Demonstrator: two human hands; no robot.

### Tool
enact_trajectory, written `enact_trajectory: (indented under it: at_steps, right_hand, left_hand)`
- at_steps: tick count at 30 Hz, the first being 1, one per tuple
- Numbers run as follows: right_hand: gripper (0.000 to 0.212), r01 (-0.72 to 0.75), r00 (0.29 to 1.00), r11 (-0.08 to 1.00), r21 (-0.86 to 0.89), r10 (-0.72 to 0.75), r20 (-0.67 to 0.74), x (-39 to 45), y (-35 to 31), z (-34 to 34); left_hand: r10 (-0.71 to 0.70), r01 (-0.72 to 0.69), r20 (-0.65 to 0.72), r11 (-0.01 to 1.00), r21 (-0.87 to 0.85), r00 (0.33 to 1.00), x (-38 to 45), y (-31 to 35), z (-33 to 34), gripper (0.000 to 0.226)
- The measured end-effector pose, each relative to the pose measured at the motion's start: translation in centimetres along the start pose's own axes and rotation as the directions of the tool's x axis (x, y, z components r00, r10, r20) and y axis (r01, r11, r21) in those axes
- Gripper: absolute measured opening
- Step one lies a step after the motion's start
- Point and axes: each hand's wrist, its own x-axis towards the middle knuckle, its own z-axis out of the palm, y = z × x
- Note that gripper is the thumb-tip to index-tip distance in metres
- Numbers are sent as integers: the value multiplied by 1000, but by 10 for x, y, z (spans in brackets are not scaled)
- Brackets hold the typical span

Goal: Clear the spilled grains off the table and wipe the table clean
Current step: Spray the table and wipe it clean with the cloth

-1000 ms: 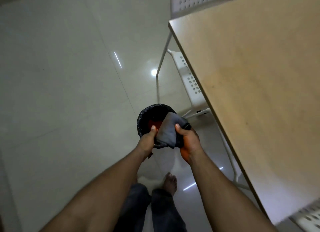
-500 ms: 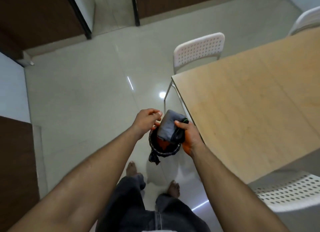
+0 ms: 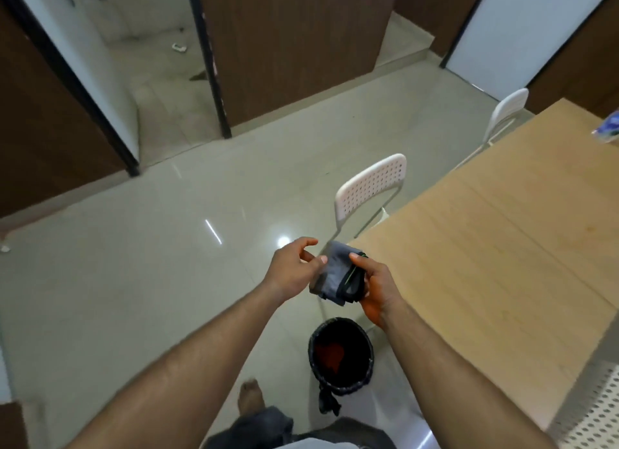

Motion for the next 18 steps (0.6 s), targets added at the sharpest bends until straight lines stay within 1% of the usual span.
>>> enact_trajectory:
  at_steps: [3,5,8,11,13,15,16,18]
  right_hand:
    - [44,50,998,997,55,-47,-51,14,-15,34]
    - [49,74,993,993,95,-65,-96,31,-23,50]
    - [58,76,988,985,156,-53,-143,60,-43,66]
    - [65,96,982,968,230,-55,-179,98,-64,71]
    - [66,108,973,956,272,-46,-224,129,-81,72]
    - [71,134,967,949,287,-61,-248,157,-103,73]
    - [70,139,964,945,296,-61,-258,170,-114,73]
    - [57,134,961,936,324,-42,-275,200,-142,74]
  left_hand:
    - [55,-61,56,991,119,997,25,22,-35,37]
    - [78,-92,102,985,148,992,49,38,-52,41]
    - [90,-122,178,977,178,980,91,62,-63,57]
    - [133,-225,283,919,324,950,133,87,-61,80]
    - [132,-275,359,882,383,924,170,102,-56,90]
    - [111,-282,426,888,363,898,211,114,-53,95]
    - [102,-282,454,894,349,885,230,120,-51,96]
    - [94,-270,491,914,302,866,271,135,-48,96]
